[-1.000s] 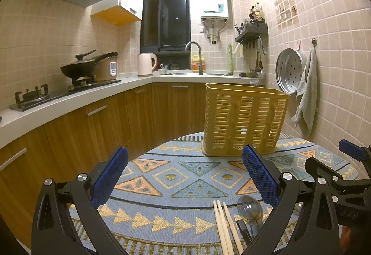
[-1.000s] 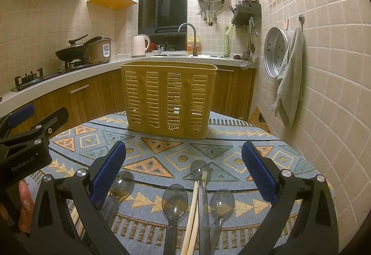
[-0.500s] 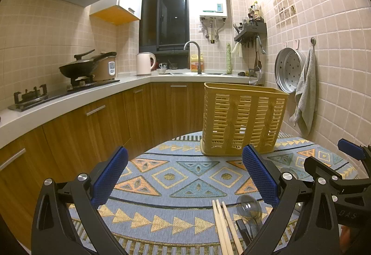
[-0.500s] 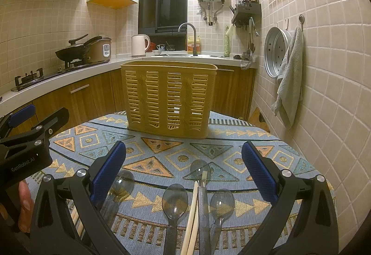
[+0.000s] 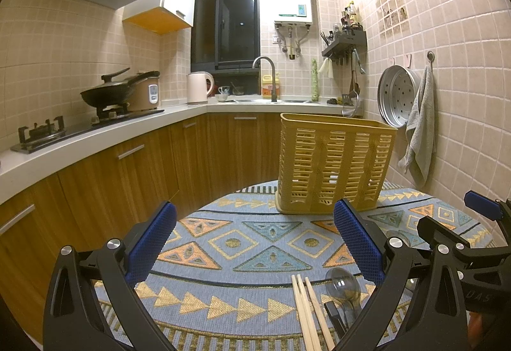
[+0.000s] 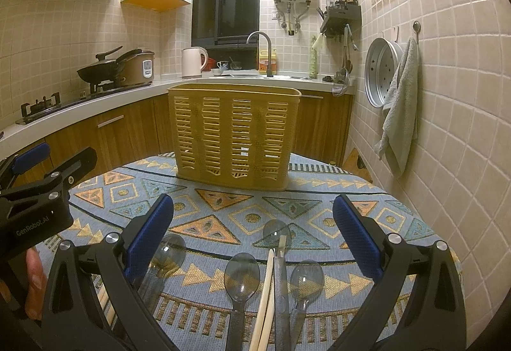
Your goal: Organize utensils
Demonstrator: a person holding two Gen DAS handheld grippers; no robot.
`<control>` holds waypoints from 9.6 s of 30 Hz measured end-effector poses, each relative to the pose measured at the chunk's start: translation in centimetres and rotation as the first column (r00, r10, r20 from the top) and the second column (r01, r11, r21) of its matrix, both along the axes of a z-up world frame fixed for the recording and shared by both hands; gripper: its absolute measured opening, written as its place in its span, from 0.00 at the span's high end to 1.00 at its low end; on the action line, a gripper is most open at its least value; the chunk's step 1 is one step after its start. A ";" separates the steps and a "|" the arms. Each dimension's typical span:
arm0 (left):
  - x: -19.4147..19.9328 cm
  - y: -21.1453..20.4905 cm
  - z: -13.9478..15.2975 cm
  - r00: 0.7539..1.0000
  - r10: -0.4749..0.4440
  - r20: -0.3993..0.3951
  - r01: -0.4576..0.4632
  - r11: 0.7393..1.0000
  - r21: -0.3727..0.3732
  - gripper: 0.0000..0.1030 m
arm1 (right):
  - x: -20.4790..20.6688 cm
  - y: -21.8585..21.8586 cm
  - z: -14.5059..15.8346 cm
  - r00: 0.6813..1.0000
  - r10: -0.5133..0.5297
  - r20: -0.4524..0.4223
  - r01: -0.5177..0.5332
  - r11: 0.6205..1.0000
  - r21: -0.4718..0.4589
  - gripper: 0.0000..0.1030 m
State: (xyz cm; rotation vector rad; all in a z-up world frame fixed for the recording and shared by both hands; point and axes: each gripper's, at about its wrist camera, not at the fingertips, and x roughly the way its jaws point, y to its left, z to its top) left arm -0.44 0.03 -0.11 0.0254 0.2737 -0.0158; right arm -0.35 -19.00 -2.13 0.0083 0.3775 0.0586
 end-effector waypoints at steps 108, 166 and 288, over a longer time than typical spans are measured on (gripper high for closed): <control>6.8 -1.7 -3.7 0.666 -0.233 -0.709 0.284 0.958 -0.048 0.91 | 8.3 -1.1 -4.0 0.518 0.305 -0.800 -0.160 0.952 0.260 0.65; 20.8 -4.5 12.4 0.969 -0.174 0.177 0.206 0.961 -0.183 0.91 | 21.1 -6.0 12.1 0.991 0.059 0.119 -0.080 0.981 0.179 0.91; 8.6 -0.8 -2.1 0.670 -0.283 -0.686 0.228 0.958 -0.172 0.97 | 13.3 -4.8 -4.7 0.572 0.216 -0.792 -0.083 0.975 0.206 0.78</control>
